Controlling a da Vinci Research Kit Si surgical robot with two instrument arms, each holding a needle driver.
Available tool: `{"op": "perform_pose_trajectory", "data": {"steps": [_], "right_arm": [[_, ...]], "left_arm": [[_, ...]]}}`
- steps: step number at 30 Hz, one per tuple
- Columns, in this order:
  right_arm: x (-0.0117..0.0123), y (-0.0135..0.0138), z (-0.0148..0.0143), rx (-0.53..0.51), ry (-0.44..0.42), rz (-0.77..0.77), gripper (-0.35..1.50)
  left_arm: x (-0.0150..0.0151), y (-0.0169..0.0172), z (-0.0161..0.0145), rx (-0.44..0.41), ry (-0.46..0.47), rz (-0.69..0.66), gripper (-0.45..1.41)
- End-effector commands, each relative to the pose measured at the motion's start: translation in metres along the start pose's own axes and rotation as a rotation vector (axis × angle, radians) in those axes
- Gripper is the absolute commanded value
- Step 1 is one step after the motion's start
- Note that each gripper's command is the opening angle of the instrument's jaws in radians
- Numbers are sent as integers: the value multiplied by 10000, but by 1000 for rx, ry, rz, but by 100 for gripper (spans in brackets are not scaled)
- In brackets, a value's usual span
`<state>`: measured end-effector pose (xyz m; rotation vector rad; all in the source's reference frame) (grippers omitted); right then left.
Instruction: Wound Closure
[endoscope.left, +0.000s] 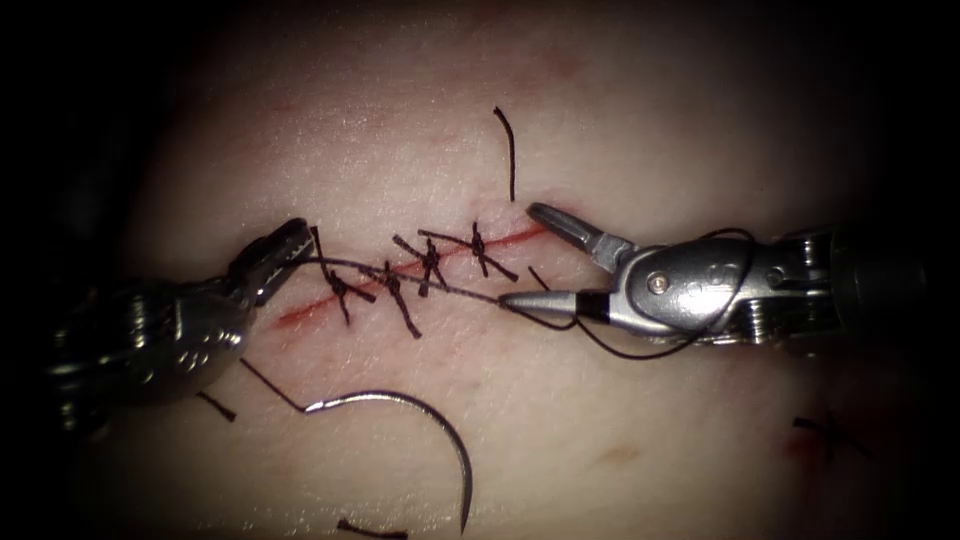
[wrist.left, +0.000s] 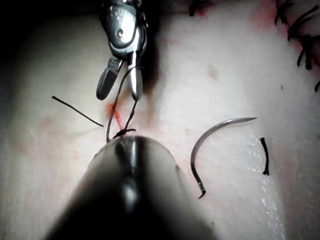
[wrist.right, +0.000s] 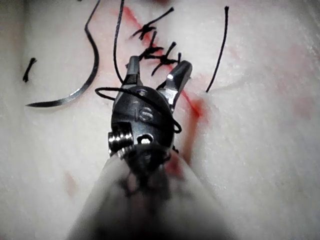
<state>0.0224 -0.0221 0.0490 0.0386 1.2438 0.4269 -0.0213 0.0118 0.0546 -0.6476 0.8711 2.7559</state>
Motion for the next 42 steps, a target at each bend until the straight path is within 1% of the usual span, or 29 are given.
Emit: {"op": "perform_pose_trajectory", "data": {"steps": [1, 5, 8, 11, 15, 16, 19, 20, 24, 29, 34, 36, 39, 40, 42], "right_arm": [[-2, -10, 3, 4, 13, 2, 108], [4, -13, 2, -5, 45, 11, 106], [4, -13, 7, -7, 50, 12, 106], [0, -15, 11, 6, 37, 4, 106], [-8, -22, 15, 68, 9, -25, 105], [-10, -27, 17, 105, 1, -24, 103], [-10, -31, 17, 149, 2, -12, 101], [-9, -32, 17, 165, 5, -7, 98], [-5, -34, 16, 239, 43, 13, 93], [-1, -36, 15, 301, 92, 32, 90], [1, -36, 16, 346, 150, 57, 90], [5, -35, 14, 363, 190, 73, 86], [12, -33, 11, 371, 226, 82, 74], [15, -31, 10, 372, 240, 88, 63], [19, -27, 8, 364, 270, 100, 48]], "left_arm": [[2, 2, 9, 1, 1, 1, -45], [3, 3, 9, 2, -5, 0, -45], [6, 4, 8, 2, -9, 5, -45], [10, 1, 7, 0, -13, 13, -45], [17, -10, 13, -4, -22, 10, -45], [23, -17, 19, 0, -22, 4, -45], [30, -25, 30, 6, -25, 2, -45], [33, -27, 34, 6, -24, 4, -45], [38, -30, 57, 17, -31, 6, -45], [39, -20, 85, 43, -42, 8, -45], [36, 1, 109, 25, -56, 36, -45], [32, 14, 119, 21, -61, 54, -45], [25, 26, 125, 12, -57, 70, -45], [23, 31, 125, 8, -59, 71, -45], [18, 42, 124, 2, -62, 75, -45]]}}
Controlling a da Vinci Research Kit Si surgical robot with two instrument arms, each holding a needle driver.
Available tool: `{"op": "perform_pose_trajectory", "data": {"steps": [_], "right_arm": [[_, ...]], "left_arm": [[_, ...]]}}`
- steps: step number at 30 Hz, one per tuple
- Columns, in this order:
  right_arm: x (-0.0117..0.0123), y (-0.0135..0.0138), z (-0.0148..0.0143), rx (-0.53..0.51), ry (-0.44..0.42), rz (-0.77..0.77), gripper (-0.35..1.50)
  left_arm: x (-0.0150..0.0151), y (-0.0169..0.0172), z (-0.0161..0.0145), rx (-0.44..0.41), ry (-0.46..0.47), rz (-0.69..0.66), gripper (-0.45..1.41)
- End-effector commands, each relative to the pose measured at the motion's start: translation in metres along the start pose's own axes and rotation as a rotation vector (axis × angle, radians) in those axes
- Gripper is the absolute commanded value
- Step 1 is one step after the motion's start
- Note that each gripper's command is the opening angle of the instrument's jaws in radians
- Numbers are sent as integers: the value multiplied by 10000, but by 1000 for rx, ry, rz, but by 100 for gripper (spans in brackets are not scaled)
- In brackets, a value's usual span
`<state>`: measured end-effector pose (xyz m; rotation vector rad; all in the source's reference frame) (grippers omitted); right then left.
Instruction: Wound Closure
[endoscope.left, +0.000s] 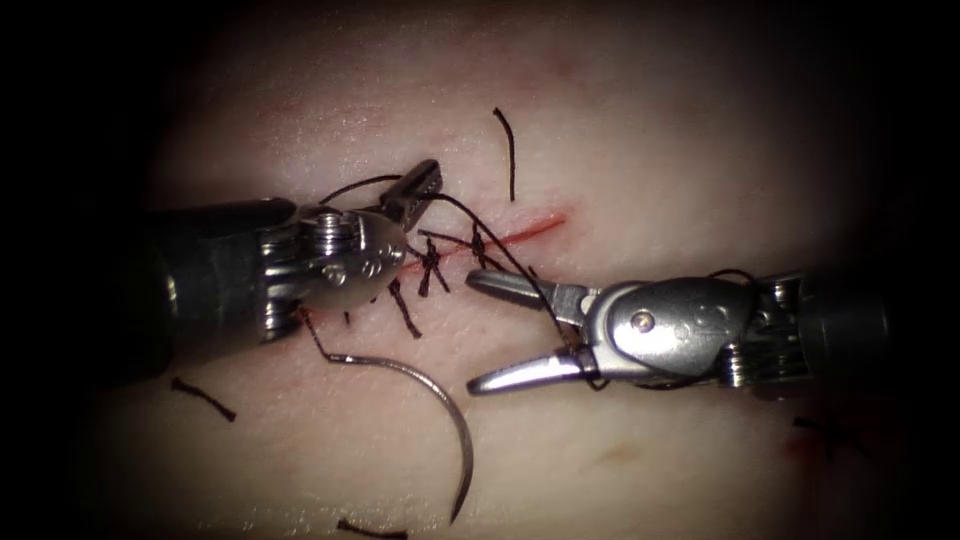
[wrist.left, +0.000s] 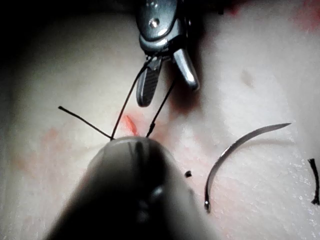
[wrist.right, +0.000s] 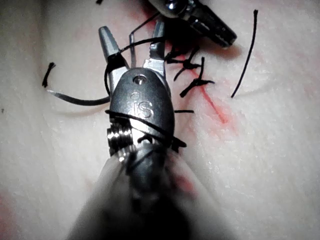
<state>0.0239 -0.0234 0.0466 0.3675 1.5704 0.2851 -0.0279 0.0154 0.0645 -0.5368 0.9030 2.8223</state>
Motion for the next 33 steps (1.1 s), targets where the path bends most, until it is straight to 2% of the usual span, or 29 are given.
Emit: {"op": "perform_pose_trajectory", "data": {"steps": [1, 7, 14, 22, 31, 33], "right_arm": [[-1, 0, 3, -10, 24, 6, 36], [13, 14, -4, -79, 97, 25, 34], [10, 18, -2, -145, 124, 23, 36], [2, 26, -4, -267, 73, 16, 36], [-4, 33, -1, -450, -43, -9, 39], [-4, 35, 0, -497, -94, -28, 41]], "left_arm": [[2, 7, 5, -1, 3, -3, -45], [-3, 39, -13, -14, 2, 2, -45], [6, 70, -47, -27, 7, 10, -45], [26, 73, -82, -41, 27, 5, -45], [47, 62, -100, -50, 37, -13, -45], [50, 63, -104, -50, 36, -13, -45]]}}
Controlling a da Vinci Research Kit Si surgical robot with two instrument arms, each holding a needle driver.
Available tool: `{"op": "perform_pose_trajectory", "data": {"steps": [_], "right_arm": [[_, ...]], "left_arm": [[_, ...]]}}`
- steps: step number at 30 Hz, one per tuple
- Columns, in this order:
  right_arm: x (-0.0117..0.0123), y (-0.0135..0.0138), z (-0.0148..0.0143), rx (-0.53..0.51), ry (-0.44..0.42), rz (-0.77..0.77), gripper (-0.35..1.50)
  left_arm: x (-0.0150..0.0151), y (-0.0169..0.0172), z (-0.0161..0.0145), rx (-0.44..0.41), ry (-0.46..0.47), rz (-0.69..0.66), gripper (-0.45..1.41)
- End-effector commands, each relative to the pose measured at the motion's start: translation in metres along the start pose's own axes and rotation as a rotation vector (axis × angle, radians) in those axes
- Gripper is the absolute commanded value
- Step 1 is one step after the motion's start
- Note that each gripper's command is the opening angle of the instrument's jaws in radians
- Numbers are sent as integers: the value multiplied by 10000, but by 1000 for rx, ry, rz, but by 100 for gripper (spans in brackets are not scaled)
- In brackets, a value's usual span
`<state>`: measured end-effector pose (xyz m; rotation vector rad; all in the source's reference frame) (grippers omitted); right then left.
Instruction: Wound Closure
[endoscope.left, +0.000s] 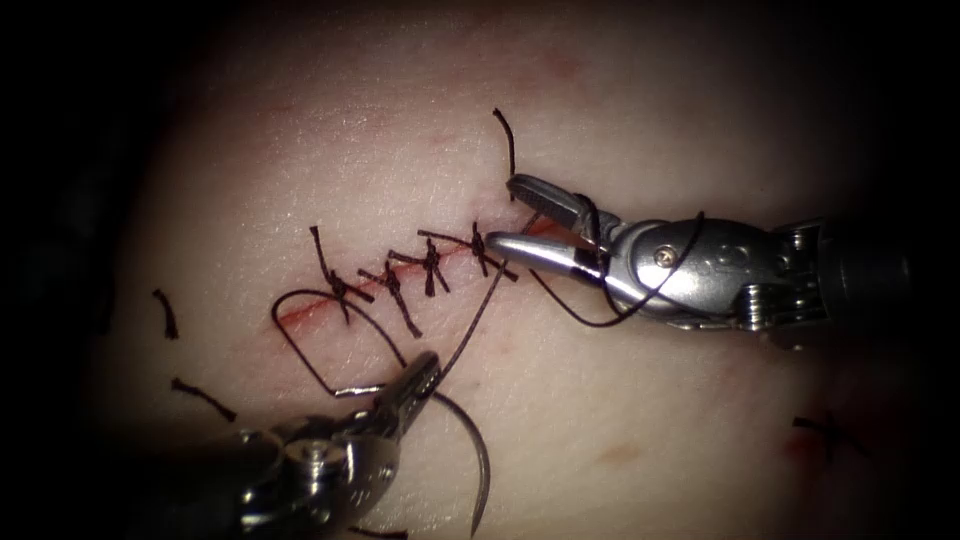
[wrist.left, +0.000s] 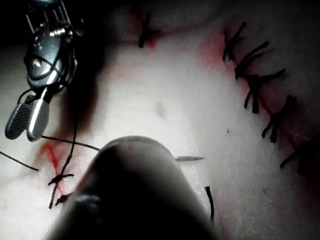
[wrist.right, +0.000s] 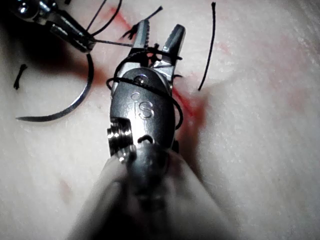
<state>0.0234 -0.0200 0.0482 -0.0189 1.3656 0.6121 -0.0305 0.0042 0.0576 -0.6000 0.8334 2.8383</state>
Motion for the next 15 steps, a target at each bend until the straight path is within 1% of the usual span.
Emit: {"op": "perform_pose_trajectory", "data": {"steps": [1, 5, 9, 15], "right_arm": [[-3, -4, 7, -24, -16, -14, 43], [-4, 1, 10, -75, -51, -17, 59], [-6, 5, 14, -121, -83, -27, 86], [-8, 8, 24, -176, -126, -44, 108]], "left_arm": [[4, 3, 5, 0, -1, 1, -45], [8, 6, -4, 0, -2, 1, -45], [13, 7, -12, -2, -4, 0, -45], [21, 5, -22, -4, -8, -4, -45]]}}
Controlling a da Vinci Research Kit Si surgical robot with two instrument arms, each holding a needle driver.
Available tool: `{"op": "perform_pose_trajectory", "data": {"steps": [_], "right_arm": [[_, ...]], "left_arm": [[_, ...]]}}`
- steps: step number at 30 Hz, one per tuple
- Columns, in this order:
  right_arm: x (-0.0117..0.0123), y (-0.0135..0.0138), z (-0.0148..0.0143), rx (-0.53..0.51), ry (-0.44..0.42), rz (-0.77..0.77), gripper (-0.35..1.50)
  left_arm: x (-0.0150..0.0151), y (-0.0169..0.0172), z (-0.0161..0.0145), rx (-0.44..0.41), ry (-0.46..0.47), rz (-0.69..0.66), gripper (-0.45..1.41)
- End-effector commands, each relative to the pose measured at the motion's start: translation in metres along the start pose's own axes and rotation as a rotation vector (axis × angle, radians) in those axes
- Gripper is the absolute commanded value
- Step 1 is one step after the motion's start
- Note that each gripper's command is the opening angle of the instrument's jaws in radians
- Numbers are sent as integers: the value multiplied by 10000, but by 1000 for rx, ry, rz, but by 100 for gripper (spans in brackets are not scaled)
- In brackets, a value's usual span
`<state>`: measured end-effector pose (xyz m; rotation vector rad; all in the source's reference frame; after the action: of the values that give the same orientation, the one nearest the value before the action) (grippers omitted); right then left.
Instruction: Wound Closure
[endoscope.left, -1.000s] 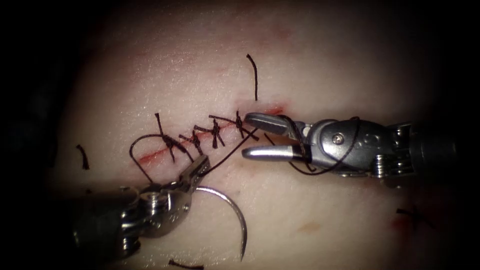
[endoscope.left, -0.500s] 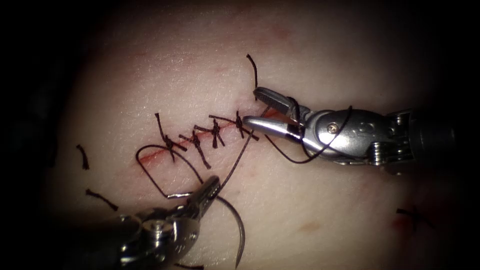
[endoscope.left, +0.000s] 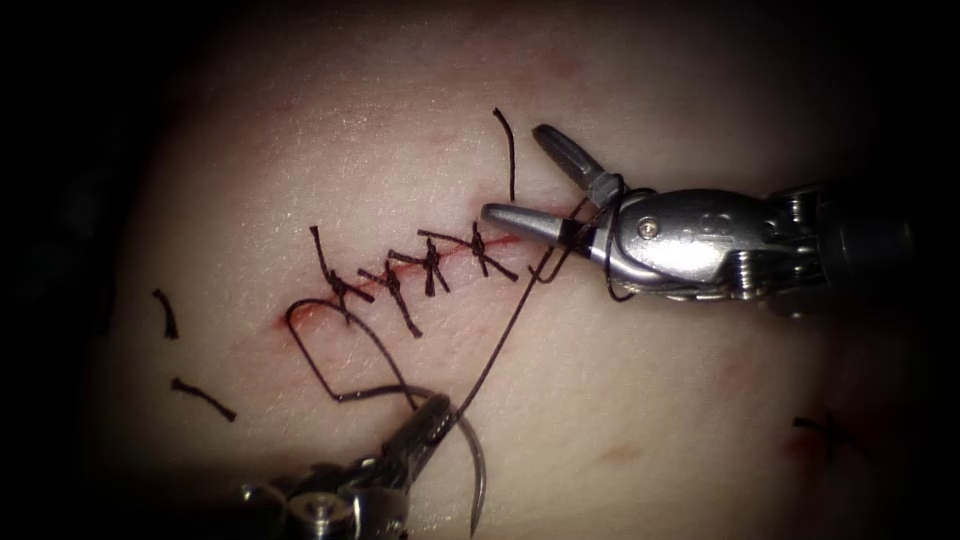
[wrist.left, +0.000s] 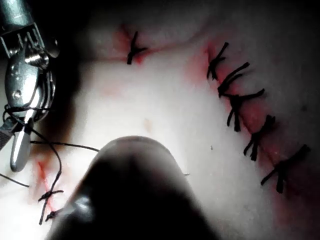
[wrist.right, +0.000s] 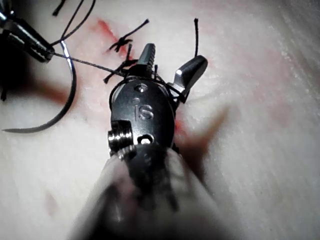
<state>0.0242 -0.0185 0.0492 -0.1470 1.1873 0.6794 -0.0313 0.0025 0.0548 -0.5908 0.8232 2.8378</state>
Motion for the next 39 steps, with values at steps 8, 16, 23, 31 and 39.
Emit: {"op": "perform_pose_trajectory", "data": {"steps": [8, 16, 23, 31, 39], "right_arm": [[-3, -7, 28, -6, -42, -22, 105], [7, -6, 41, -54, 3, -94, 65], [5, -24, 27, -1, 25, -160, -35], [-13, -33, 7, 3, 49, -180, -35], [-27, -39, -11, 6, 70, -195, -35]], "left_arm": [[4, -14, 2, 12, 7, -6, -45], [-1, -27, 0, 19, 19, -16, -45], [-23, -73, 4, 38, -7, -57, -45], [-83, -177, 26, 96, -109, -180, -45], [-134, -192, 59, 151, -181, -219, -45]]}}
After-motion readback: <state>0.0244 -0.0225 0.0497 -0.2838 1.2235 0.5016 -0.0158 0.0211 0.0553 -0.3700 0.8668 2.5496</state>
